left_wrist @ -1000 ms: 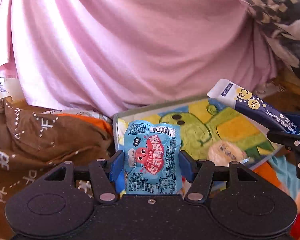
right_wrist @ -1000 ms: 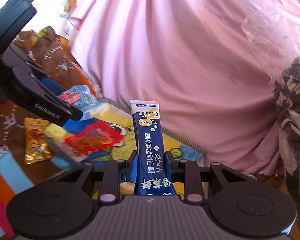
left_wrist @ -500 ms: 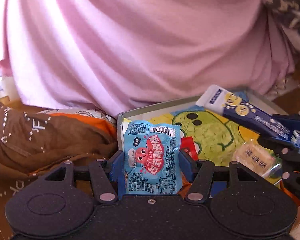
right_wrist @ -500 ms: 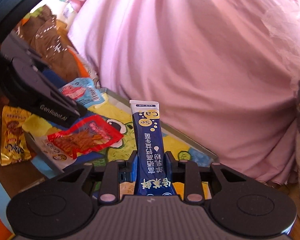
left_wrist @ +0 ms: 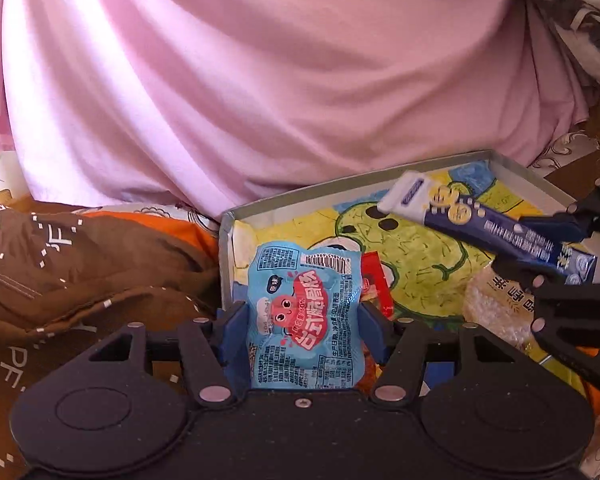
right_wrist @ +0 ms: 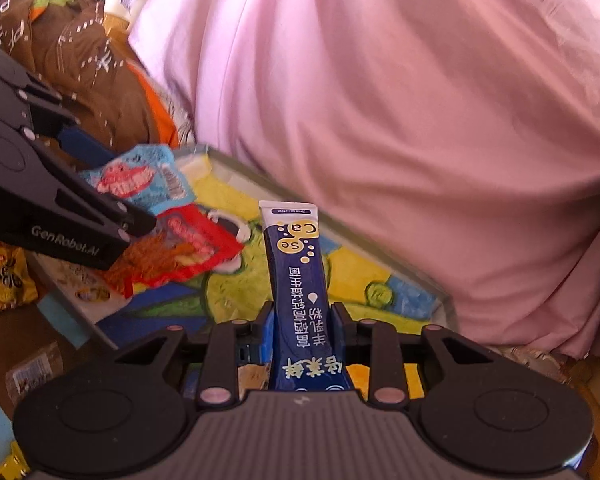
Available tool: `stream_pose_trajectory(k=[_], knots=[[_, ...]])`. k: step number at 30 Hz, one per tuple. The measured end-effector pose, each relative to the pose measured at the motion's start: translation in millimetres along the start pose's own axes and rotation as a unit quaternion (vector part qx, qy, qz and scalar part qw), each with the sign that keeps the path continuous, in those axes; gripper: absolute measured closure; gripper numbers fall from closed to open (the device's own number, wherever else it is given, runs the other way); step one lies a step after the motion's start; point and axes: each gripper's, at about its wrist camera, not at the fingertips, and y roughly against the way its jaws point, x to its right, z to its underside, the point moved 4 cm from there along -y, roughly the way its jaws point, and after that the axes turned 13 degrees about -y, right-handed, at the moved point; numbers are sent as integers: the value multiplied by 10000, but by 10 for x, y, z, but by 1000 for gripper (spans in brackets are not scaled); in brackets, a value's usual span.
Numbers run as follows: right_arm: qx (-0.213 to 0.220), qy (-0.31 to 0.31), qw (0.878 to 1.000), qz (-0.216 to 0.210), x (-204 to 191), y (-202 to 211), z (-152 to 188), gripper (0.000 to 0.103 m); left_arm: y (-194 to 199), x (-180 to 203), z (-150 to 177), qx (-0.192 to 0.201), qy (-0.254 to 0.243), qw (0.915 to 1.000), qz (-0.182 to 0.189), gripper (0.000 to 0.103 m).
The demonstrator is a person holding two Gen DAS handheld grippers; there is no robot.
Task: Organize snacks
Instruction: 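Release the blue pouch into the tray with the left tool while the right tool drops the milk stick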
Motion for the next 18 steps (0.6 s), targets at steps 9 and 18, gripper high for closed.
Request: stream_pose_trajectory(k=[9,18], knots=[[-281,-217,9993,129,75,-54,70,46,-78,28,102,-422,276,9987,108,26],[180,-697,9969,313,257,194,51,8,144,-105,102,-200,929,9954,-86,8]])
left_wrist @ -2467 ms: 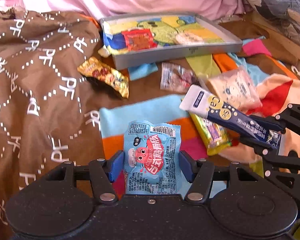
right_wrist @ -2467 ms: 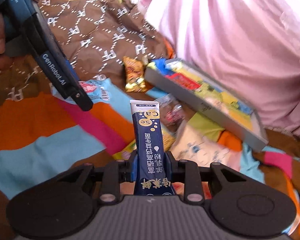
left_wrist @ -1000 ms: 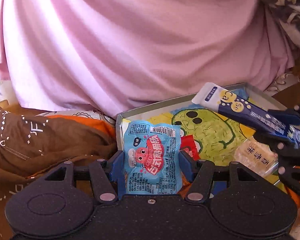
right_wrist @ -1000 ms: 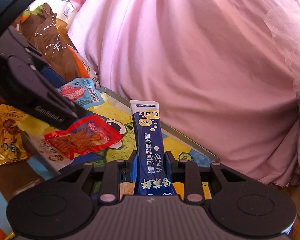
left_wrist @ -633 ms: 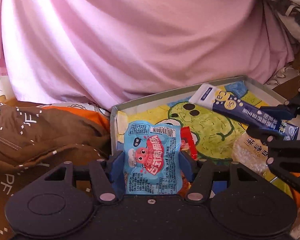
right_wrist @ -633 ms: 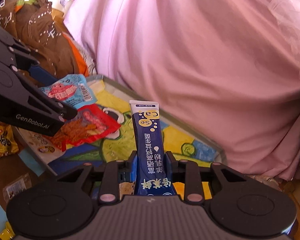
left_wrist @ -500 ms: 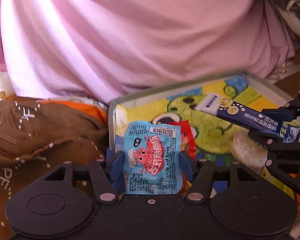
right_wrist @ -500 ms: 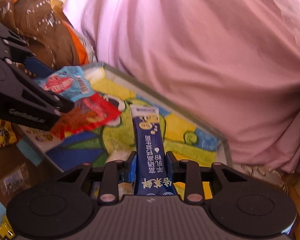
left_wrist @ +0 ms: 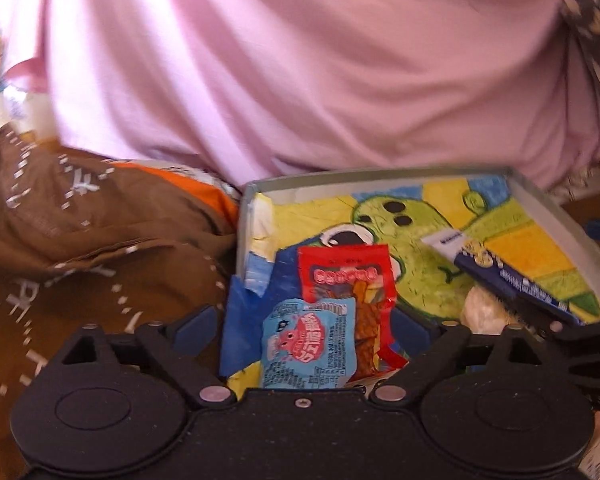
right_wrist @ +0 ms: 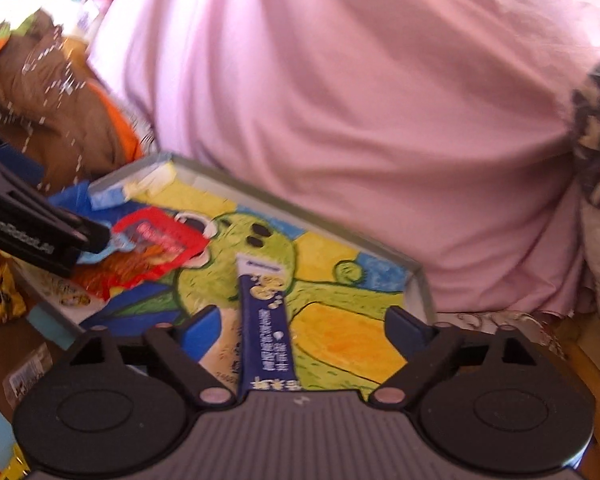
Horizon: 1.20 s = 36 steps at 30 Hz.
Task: Organize snacks
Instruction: 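Release the blue pouch into the tray with the left tool while the right tool drops the milk stick, then withdraw both open tools from the tray back over the remaining snacks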
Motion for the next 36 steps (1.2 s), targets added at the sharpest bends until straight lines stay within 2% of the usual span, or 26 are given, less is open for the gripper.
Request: stream_pose_trajectory(k=[3,5,11,19,26,30,36], knots=[[94,-226,9997,14,85,106,-42,2,142,-52,-7,149,163,9997,-60,6],[129,-326,9994,-32,126,190,-67,1,248,-77,-21,245,226,9994,-124,2],[220,-425,9984,-288,228,546,-80,0,569,-150,-10,292,630,9976,-60,1],[309,-622,9965,-468,243,1097,-46,0,864,-193,228,-127,889,9959,123,1],[173,-537,9953,-790,160,1424,21,0,1113,-192,491,-446,676,9963,293,1],[-7,-454,9942,-973,62,1597,126,0,1224,-208,648,-770,631,9941,431,1],[-547,9,9893,-1352,-152,1779,480,0,1348,-183,884,-1171,837,9871,702,1]])
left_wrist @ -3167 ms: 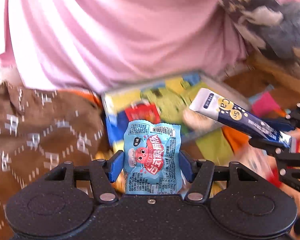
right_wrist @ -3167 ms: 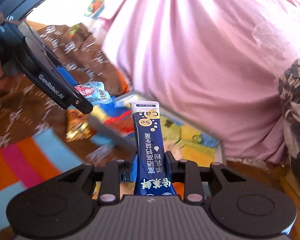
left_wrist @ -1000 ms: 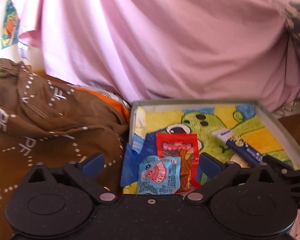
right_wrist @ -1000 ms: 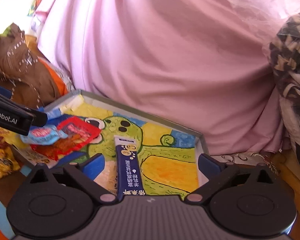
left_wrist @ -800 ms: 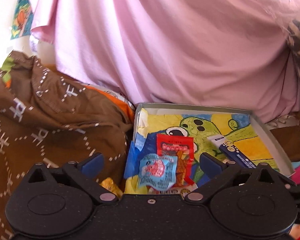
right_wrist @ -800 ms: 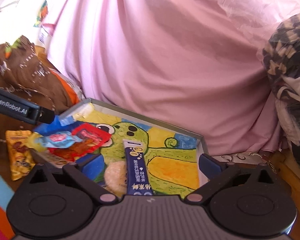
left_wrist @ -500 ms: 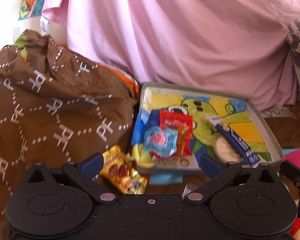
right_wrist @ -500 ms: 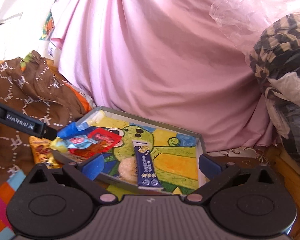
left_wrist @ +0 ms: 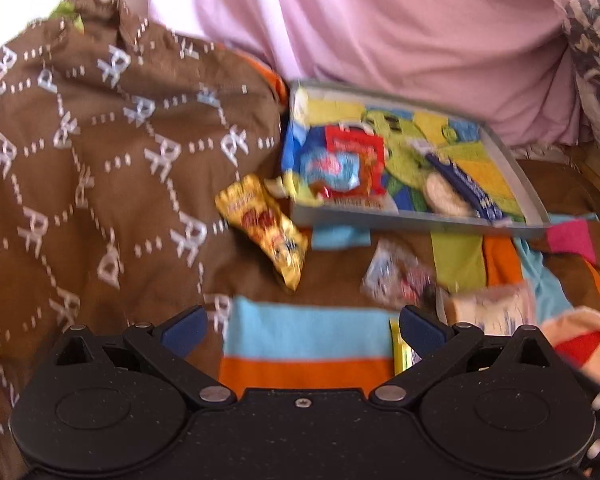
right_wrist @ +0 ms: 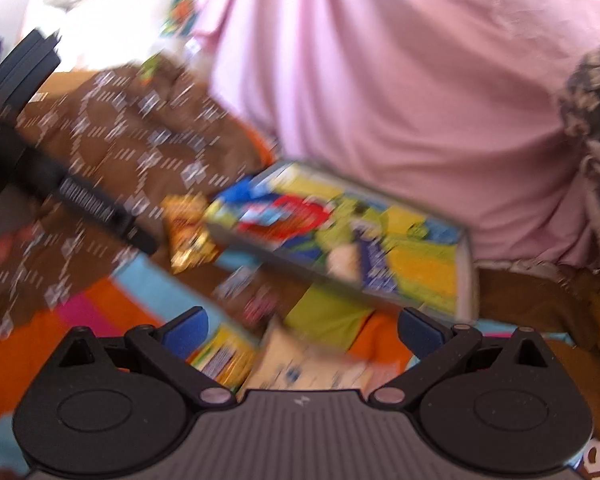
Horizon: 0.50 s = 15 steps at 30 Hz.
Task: Organize snacks
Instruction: 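Withdraw both open tools from the tray back over the remaining snacks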
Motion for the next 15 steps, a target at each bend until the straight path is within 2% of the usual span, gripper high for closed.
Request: stream_pose_trajectory(k=[4,10,15], knots=[[-508,151,9984,-202,-149,13,287,0,-26,102,158,-231,-208,9994,128,1],[-1265,510,9892,-528,-324,-35,662,0,-63,200,376,-589,-258,9975,286,2],[-1588,411,9848,-568,-288,-70,800,0,-119,272,491,-893,-393,9943,421,2]])
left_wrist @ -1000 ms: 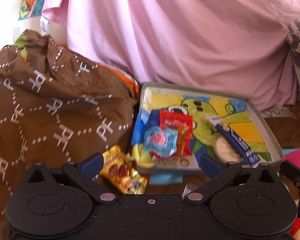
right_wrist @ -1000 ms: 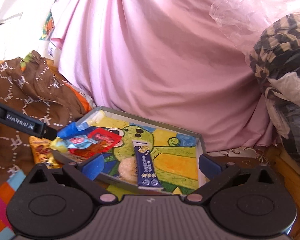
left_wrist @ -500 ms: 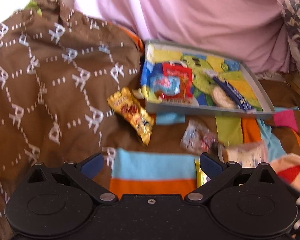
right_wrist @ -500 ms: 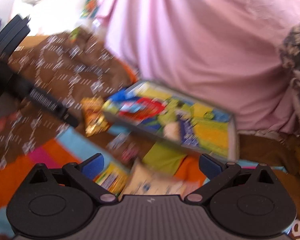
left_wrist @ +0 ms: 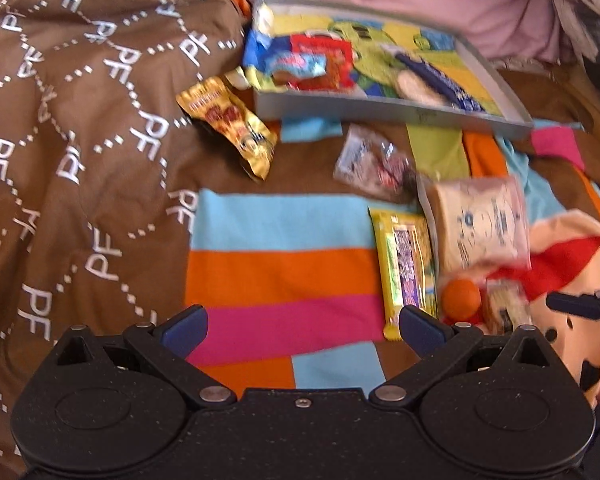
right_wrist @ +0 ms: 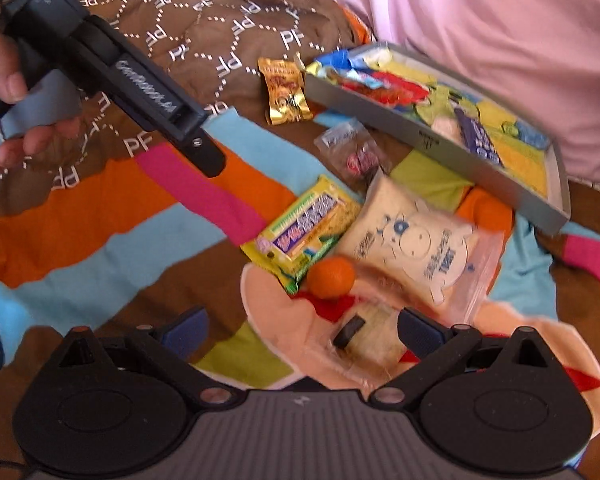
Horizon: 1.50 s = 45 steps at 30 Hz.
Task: Organize snacks
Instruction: 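Withdraw both open tools from the tray back over the remaining snacks, then grasp the yellow Sushizicai biscuit pack with the left tool while the right tool grasps the clear-wrapped cake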
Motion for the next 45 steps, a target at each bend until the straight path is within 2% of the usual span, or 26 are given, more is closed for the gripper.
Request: stream_pose_trajectory(k=[4,10,16,26,29,36,40,45], knots=[[-109,-30,9999,82,95,-53,47,0,-56,74,-44,-383,-183,9983,387,3],[-157,-108,9998,115,190,-124,71,0,-93,323,-146,-344,-918,9932,634,3],[-162,-28,9998,78,209,-179,73,0,-264,500,-137,-323,-743,9920,970,3],[130,-164,9993,318,409,-186,104,0,-483,499,-130,-267,-874,9919,885,3],[65,-254,9989,382,473,-248,139,0,-540,516,-198,-199,-1003,9910,868,3],[113,-321,9989,338,506,-337,140,1,-728,692,-271,-122,-1622,9842,698,3],[189,-417,9982,391,540,-363,185,6,-802,793,-327,14,-1738,9822,708,1],[263,-491,9977,376,569,-361,210,10,-904,897,-371,130,-2123,9750,637,1]])
